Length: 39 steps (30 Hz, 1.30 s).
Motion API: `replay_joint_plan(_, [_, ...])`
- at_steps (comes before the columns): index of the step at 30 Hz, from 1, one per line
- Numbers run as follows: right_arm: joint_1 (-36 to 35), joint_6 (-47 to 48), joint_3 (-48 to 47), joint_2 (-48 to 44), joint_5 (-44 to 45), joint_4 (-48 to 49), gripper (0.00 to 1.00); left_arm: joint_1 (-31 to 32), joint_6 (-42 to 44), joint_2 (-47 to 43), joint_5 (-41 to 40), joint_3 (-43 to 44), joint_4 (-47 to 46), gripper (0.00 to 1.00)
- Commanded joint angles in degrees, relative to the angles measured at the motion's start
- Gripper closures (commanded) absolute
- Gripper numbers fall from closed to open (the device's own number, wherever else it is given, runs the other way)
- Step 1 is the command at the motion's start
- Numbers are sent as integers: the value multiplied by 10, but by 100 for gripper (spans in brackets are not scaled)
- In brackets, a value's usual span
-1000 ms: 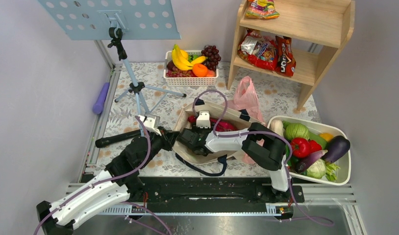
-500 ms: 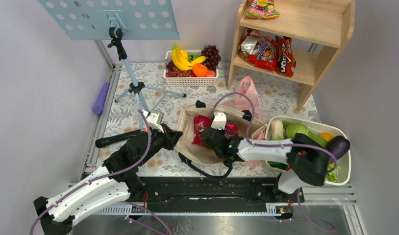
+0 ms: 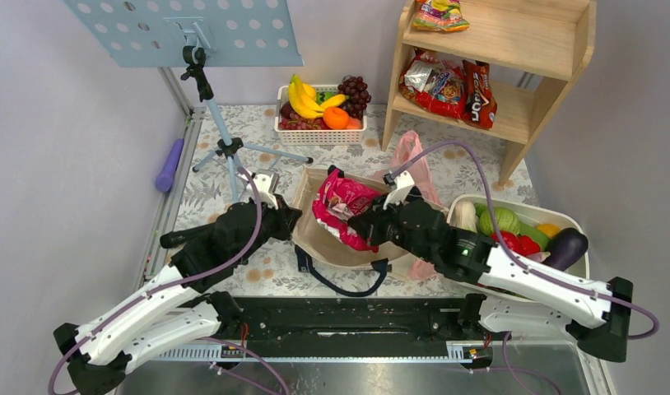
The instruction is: Untie the knot of the grocery bags and take out the mixed food
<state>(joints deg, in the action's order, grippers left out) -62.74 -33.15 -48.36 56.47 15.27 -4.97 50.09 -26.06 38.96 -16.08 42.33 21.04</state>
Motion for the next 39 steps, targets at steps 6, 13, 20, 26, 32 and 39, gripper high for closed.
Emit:
replay_joint_plan(6, [3,-3,-126,-92,-51,-58,100,-103,81,64,56,127,61,100])
replay_joint_plan(13, [3,103,-207,-123,-18,-66,100,-105,185,78,52,135,53,100])
replay_joint_plan(20, [5,251,-387,-42,152,-170,100,-105,212,46,33,36,-27,100])
replay_joint_plan(26, [80,353,-537,46,159,-218,100,-105,212,38,20,27,-21,100])
replay_joint_plan(32, [235,362,-690,148,47,-313,100,-105,211,28,19,17,-21,100])
replay_joint_plan(39, [366,456,-985,340,23,-444,100,-104,210,29,12,15,-16,100])
